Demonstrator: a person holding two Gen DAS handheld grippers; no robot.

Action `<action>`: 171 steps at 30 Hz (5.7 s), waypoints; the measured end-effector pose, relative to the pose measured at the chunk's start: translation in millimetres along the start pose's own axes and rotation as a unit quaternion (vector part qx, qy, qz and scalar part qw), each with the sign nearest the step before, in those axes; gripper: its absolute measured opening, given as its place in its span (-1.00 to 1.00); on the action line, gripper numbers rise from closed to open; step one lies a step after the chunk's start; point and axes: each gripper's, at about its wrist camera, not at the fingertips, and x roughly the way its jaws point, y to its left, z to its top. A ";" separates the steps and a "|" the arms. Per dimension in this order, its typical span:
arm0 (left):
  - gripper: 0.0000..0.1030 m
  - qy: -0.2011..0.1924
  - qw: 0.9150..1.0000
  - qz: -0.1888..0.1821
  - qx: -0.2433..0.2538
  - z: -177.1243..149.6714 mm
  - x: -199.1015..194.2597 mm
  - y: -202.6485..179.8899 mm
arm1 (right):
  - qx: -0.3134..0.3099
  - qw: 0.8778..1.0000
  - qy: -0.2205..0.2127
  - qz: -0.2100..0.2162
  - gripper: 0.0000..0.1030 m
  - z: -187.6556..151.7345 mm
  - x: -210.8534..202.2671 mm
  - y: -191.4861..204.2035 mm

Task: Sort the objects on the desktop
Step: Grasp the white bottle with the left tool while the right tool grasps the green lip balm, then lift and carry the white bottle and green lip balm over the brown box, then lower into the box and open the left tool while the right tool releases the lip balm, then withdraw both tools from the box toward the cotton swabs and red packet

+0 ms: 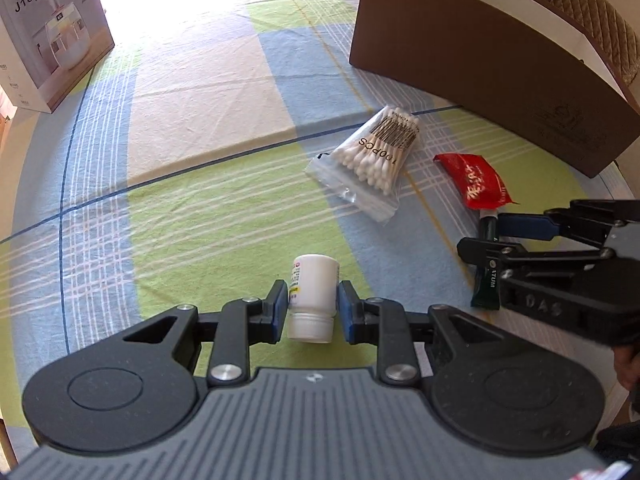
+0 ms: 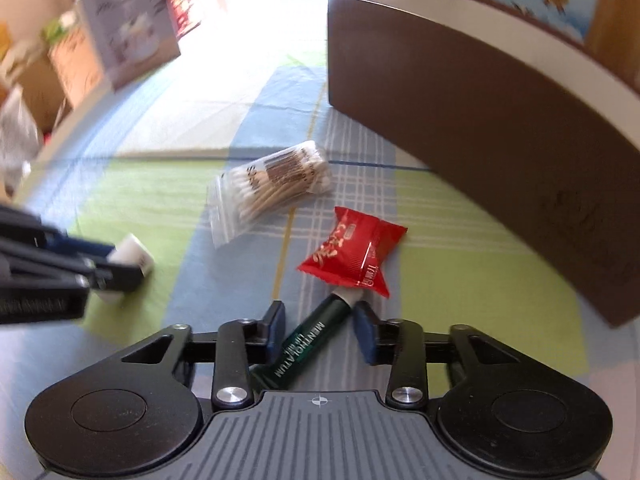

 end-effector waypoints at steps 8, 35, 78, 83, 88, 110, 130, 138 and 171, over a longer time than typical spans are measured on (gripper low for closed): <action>-0.56 0.002 1.000 -0.013 0.005 -2.5 -0.2 -5.6 | -0.037 0.999 -0.001 0.015 -0.72 -19.1 -8.6 -7.9; -0.56 0.013 0.995 -0.036 0.089 -21.9 2.2 -88.8 | -0.002 1.000 -0.010 -0.017 -0.65 -68.0 -44.5 -47.7; -0.56 -0.104 0.987 -0.078 0.095 81.3 -56.9 -125.2 | 0.082 0.987 -0.128 0.047 -0.73 15.4 -123.0 -123.7; -0.56 -0.119 0.985 -0.082 0.095 117.4 -49.6 -134.3 | 0.103 0.982 -0.156 0.017 -0.73 43.5 -127.6 -155.1; -0.56 -0.129 0.983 -0.089 0.099 161.3 -37.4 -142.3 | 0.127 0.977 -0.169 -0.005 -0.73 73.4 -117.9 -190.7; -0.56 -0.073 0.987 -0.086 0.113 292.6 76.4 -170.4 | 0.237 0.965 -0.098 -0.053 -0.73 154.0 -4.2 -283.2; -0.56 -0.045 0.990 -0.057 0.121 315.3 121.9 -166.0 | 0.285 0.955 -0.076 -0.037 -0.72 160.1 26.7 -303.4; -0.56 -0.039 0.991 -0.056 0.118 314.8 125.8 -165.0 | 0.285 0.955 -0.069 -0.032 -0.68 157.1 25.9 -301.6; 0.66 -0.071 0.986 -0.011 0.148 280.7 50.6 -153.2 | 0.146 0.984 -0.062 -0.075 0.96 129.4 -41.0 -237.0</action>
